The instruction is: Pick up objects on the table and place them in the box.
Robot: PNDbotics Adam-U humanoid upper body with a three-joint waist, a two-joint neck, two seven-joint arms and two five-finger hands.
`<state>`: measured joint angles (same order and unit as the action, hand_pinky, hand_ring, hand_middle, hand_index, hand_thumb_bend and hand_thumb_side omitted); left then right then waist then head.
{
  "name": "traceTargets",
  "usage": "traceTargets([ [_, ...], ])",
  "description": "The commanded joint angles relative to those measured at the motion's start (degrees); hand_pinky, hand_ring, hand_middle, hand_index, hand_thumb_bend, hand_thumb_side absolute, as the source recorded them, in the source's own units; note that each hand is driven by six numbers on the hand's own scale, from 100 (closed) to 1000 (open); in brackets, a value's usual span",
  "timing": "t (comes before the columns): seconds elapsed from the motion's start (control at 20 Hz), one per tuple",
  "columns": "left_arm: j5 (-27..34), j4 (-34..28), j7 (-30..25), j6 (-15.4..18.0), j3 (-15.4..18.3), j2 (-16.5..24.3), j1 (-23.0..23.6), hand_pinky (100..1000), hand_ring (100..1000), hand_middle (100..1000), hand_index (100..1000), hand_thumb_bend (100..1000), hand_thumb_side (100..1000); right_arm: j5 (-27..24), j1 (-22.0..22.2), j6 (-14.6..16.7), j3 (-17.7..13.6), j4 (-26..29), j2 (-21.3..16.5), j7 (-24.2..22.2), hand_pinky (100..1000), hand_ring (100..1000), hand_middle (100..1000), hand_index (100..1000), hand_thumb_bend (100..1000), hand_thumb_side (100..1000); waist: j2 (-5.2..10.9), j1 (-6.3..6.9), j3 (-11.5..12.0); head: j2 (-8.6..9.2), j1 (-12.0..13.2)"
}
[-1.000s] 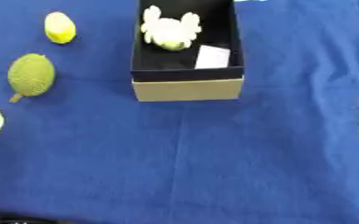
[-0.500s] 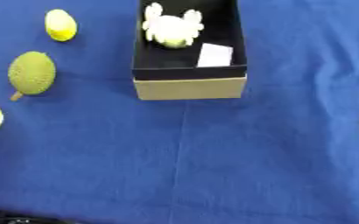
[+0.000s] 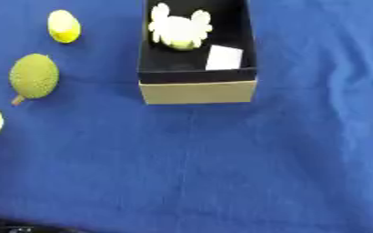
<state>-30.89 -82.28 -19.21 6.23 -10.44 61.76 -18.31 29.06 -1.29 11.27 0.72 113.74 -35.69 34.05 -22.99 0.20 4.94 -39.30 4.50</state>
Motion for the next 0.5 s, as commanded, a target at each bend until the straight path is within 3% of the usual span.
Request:
traceTargets([
  [0.05, -0.9, 0.5, 1.9, 0.1, -0.2, 1.1, -0.7, 732, 655, 569, 713, 279, 100, -0.4, -0.3, -0.2, -0.6, 0.9, -0.5, 0.1, 754, 776, 721, 787, 100, 100, 0.93, 0.05, -0.1, 0.53, 0.3],
  [0.15, -1.4, 0.7, 3.1, 0.5, -0.3, 0.9, -1.0, 705, 606, 513, 658, 344, 100, -0.7, -0.4, -0.3, -0.6, 0.9, -0.2, 0.1, 753, 774, 720, 787, 100, 110, 0.93, 0.06, -0.2, 0.57, 0.3],
  [0.5, -1.8, -2.8, 5.4, 1.9, 0.5, 1.7, -0.4, 695, 580, 486, 630, 308, 100, -1.1, -0.1, -0.5, -0.9, 0.9, 0.3, 0.2, 750, 771, 717, 786, 100, 121, 1.01, 0.15, -0.2, 0.33, 0.1],
])
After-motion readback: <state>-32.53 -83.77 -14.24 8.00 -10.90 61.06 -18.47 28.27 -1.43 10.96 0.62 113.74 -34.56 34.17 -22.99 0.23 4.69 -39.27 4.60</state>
